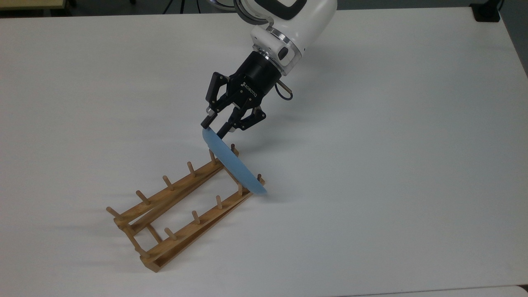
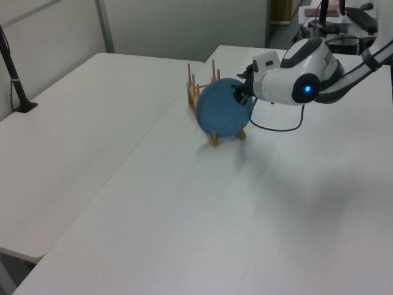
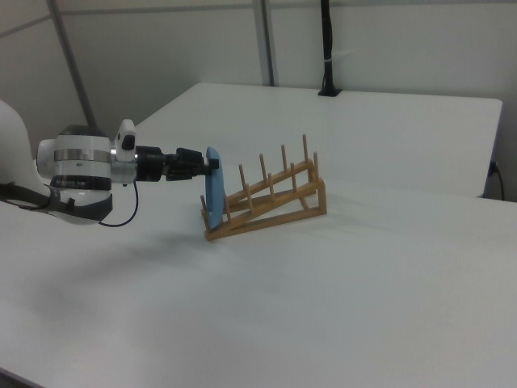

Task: Place plate in plate rack
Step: 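Open the gripper to release the plate rim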

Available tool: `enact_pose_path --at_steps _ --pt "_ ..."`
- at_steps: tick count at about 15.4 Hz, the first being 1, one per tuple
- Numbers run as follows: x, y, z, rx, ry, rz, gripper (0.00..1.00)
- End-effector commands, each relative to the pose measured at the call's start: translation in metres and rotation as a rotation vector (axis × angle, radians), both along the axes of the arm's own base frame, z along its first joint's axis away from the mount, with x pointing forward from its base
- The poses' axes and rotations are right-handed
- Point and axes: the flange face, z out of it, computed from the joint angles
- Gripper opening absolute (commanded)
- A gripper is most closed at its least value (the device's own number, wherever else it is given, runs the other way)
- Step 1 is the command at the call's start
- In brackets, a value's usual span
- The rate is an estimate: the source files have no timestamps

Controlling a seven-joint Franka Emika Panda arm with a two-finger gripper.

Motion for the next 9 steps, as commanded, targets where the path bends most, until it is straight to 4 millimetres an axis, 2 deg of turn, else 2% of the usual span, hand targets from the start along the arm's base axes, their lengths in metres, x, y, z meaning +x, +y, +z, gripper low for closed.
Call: enact_pose_path --at_steps 1,4,9 --pt "-0.003 0.001 0.015 0.028 -0.070 -0.025 1.00" --pt "0.004 0.003 0.034 0.089 -0.097 -0.061 1.00" --pt "0.008 0.028 0.102 0.362 -0.134 -0.183 1.00"
